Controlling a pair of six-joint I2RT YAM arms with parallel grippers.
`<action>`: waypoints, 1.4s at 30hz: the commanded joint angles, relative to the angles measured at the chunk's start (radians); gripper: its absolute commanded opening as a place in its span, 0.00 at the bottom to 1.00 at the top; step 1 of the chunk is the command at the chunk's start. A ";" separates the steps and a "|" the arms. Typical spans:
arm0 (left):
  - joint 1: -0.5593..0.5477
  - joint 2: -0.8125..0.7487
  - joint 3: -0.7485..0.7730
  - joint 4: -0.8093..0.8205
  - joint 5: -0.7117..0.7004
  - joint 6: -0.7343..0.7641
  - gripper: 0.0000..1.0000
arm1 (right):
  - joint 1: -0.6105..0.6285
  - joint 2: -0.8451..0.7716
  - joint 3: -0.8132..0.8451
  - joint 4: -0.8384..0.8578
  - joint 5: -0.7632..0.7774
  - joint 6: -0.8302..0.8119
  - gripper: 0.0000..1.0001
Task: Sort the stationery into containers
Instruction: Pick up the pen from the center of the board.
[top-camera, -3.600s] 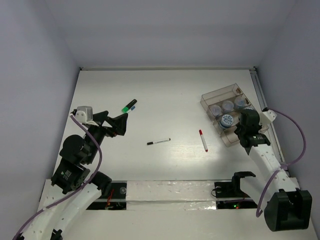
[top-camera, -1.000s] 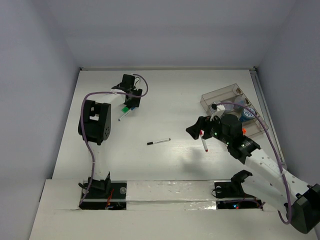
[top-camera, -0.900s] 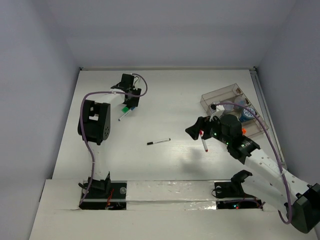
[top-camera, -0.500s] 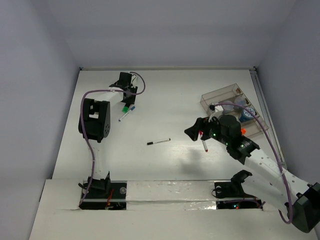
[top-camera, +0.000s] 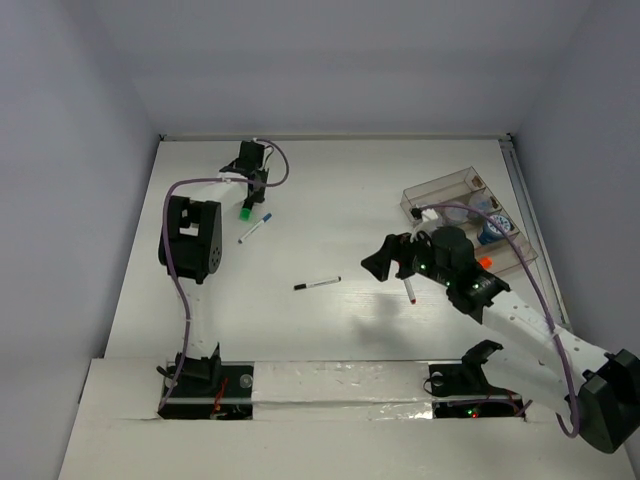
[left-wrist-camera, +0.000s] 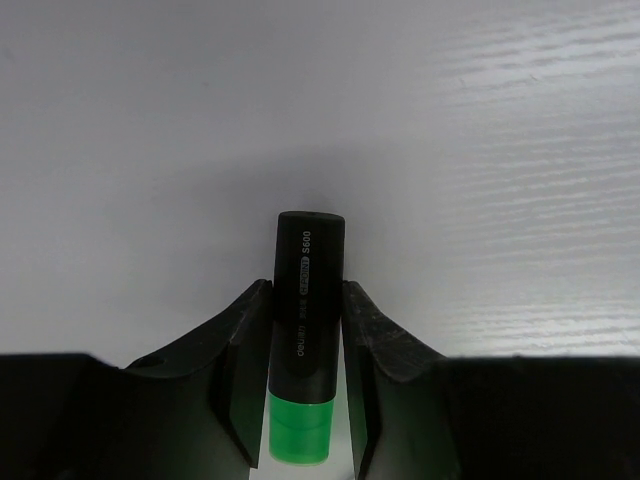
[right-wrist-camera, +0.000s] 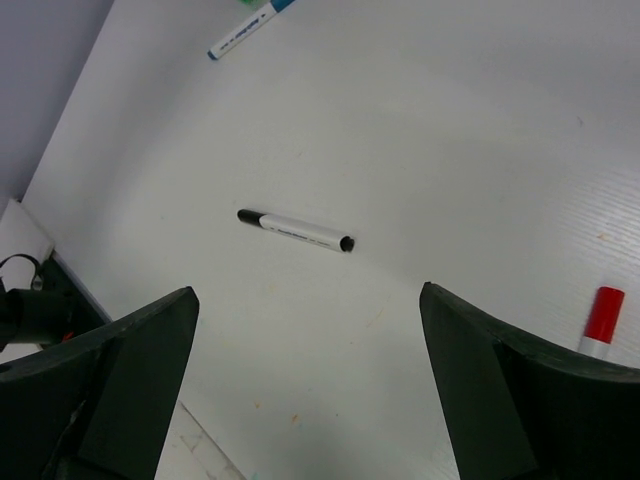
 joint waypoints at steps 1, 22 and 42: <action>0.007 -0.088 0.071 0.060 -0.135 -0.027 0.00 | 0.006 0.025 0.018 0.109 -0.070 0.002 0.99; -0.252 -0.775 -0.419 0.450 0.607 -0.604 0.00 | 0.015 0.021 0.162 0.247 -0.212 0.060 0.89; -0.516 -0.832 -0.681 0.847 0.330 -0.868 0.00 | 0.026 0.104 0.170 0.248 -0.123 0.057 0.77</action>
